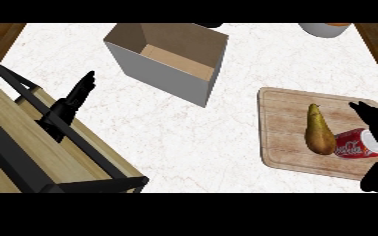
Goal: Pick the can from the cutting board and place it in the cardboard box
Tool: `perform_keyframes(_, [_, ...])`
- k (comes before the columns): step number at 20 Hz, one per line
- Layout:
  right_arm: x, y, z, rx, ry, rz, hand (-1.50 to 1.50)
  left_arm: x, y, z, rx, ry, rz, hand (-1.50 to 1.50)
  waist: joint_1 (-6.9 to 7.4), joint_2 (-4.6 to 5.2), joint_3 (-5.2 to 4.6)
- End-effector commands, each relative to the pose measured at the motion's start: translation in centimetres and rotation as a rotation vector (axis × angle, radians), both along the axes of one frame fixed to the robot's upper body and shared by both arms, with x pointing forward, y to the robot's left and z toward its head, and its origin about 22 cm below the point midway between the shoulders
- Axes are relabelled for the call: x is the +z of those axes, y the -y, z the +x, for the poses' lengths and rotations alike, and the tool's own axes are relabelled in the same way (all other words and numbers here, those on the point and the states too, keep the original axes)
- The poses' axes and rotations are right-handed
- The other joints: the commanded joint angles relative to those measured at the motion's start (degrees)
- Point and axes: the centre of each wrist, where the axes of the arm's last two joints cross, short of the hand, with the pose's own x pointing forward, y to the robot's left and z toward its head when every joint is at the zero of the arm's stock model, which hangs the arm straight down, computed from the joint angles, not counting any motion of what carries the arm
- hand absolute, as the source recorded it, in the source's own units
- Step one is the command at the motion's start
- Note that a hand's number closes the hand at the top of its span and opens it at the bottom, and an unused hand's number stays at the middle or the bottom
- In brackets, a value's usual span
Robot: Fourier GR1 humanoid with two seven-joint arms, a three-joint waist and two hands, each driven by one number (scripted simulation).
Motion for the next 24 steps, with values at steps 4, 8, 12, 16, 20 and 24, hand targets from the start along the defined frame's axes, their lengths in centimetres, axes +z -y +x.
perform_keyframes(4, [-3.0, 0.2, -0.2, 0.034, -0.046, 0.025, -1.50, 3.7, 2.3, 1.5, -0.108, 0.163, -0.004, 0.00, -0.34, -0.91, 1.21])
perform_keyframes(8, [-2.2, 0.4, 1.0, 0.158, 0.039, 0.017, 1.50, 4.1, 2.3, 1.9, -0.115, 0.160, 0.001, 0.00, -0.17, -0.91, 1.25])
perform_keyframes(12, [-3.6, 0.9, 0.6, 0.193, 0.114, -0.031, 1.50, 4.8, 1.7, 1.8, -0.111, 0.172, -0.002, 0.00, -0.23, -1.08, 1.28])
perform_keyframes(16, [-4.2, -0.5, 0.8, 0.234, 0.181, -0.038, 1.50, 3.6, 3.3, 1.5, -0.108, 0.159, -0.008, 0.00, -0.47, -1.09, 1.23])
perform_keyframes(20, [-2.9, -10.0, 0.9, 0.528, 0.260, 0.106, 1.50, 2.5, 3.8, 1.8, -0.174, 0.136, -0.013, 0.00, 3.01, -0.61, 1.05])
perform_keyframes(24, [-1.8, -18.5, -0.3, 0.853, 0.287, 0.317, 1.50, 3.6, 5.7, 3.4, -0.256, 0.165, -0.014, 0.00, 11.32, 1.00, 0.89])
